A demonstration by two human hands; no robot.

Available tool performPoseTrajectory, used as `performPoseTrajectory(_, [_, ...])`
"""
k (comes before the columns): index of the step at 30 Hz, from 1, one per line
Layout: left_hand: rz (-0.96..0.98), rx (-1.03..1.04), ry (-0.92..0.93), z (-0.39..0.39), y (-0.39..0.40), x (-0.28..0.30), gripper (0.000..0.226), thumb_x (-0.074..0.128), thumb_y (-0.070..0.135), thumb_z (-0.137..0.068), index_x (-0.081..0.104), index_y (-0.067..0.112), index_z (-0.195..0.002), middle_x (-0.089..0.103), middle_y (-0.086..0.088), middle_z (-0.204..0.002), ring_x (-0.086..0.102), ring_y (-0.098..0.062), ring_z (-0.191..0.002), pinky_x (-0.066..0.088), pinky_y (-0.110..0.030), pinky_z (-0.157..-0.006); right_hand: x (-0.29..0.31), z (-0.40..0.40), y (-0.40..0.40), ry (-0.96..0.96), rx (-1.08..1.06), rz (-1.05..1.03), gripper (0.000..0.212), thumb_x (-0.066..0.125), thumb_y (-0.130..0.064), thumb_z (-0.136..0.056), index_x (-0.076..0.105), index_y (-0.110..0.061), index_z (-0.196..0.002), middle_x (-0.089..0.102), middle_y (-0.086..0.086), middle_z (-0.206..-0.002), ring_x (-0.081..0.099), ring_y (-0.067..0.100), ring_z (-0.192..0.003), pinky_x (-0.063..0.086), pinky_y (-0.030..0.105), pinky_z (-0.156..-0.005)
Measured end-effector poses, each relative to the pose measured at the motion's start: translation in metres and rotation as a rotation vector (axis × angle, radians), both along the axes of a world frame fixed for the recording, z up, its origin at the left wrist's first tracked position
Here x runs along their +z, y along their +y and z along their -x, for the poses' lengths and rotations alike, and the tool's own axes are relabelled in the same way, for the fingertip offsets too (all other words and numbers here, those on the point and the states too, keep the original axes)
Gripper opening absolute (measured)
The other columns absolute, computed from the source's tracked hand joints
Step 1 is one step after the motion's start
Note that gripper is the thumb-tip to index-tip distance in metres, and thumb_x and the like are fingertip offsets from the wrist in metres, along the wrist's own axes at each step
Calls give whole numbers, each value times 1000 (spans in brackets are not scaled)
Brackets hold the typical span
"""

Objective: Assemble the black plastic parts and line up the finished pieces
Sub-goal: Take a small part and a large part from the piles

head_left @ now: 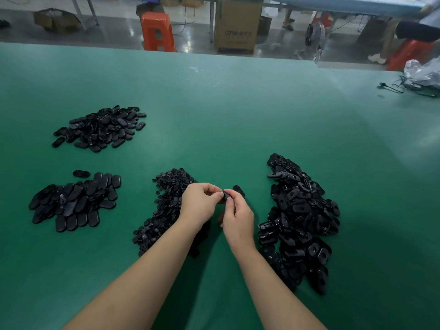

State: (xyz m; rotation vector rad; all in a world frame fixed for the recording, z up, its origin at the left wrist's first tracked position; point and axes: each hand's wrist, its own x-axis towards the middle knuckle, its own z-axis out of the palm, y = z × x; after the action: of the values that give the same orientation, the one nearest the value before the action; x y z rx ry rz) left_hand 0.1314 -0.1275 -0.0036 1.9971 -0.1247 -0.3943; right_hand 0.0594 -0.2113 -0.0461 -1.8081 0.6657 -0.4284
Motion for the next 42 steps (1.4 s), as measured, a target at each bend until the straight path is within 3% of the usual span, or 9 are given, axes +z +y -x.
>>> performPoseTrajectory(3, [3,-6,-5,2,0,1,12,74,17,-87,75,24,-77,75,8,-72,56,2,-48,46,-26,-58,0,0,0,-2,-3,1,24,46,-17,-106,67,-23,-117,74,-3,-96,62,16,-77,58,48,-79])
performPoseTrajectory(7, [-52,-3,-33,4,-3,3,12,75,20,-85,73,26,-75,74,7,-71,67,-13,-67,54,-30,-62,-1,0,-1,-11,-25,8,24,47,-16,-105,68,-22,-115,74,-6,-96,63,13,-78,57,40,-78])
performPoseTrajectory(12, [-138,-43,-144,4,-3,4,10,76,21,-84,71,25,-75,70,11,-74,65,-6,-74,51,-26,-70,-2,0,-4,-12,-8,-25,22,48,-16,-105,68,-22,-111,71,-7,-88,62,15,-75,58,45,-76])
performPoseTrajectory(16, [-103,-31,-113,3,-1,3,15,79,23,-82,72,23,-96,70,10,-89,64,-6,-82,50,-28,-80,-3,-1,-5,-28,-13,-69,24,47,-15,-105,66,-28,-105,69,-9,-80,62,14,-63,57,42,-64])
performPoseTrajectory(20, [27,-52,35,0,1,2,16,80,13,-83,75,16,-97,76,-2,-81,73,-12,-75,57,-32,-80,-2,0,-4,-43,-14,-104,26,45,-14,-105,64,-31,-99,65,-12,-64,55,9,-46,49,30,-50])
performPoseTrajectory(25, [119,-28,128,0,2,0,12,81,6,-81,74,11,-90,73,-7,-82,59,-4,-57,44,-17,-54,-2,0,-3,-45,2,-142,29,43,-15,-105,64,-33,-97,61,-11,-65,53,8,-49,50,36,-54])
performPoseTrajectory(28, [156,-23,165,1,3,2,12,82,4,-80,73,8,-87,70,-3,-74,54,-1,-46,42,-19,-45,-1,2,-3,-64,13,-140,27,44,-17,-104,63,-33,-95,59,-9,-63,52,8,-50,47,34,-53])
performPoseTrajectory(36, [118,-61,158,4,6,9,10,75,3,-87,74,10,-81,65,5,-52,54,-9,-42,49,-24,-47,2,1,-3,-36,2,-56,16,47,-18,-105,60,-26,-101,62,-7,-80,58,18,-72,54,48,-73])
performPoseTrajectory(42, [35,-71,97,4,8,11,7,75,11,-87,75,14,-81,70,3,-60,63,-14,-48,57,-29,-53,2,1,-3,-21,10,-31,15,47,-18,-105,60,-25,-101,61,-10,-78,56,17,-71,51,44,-73])
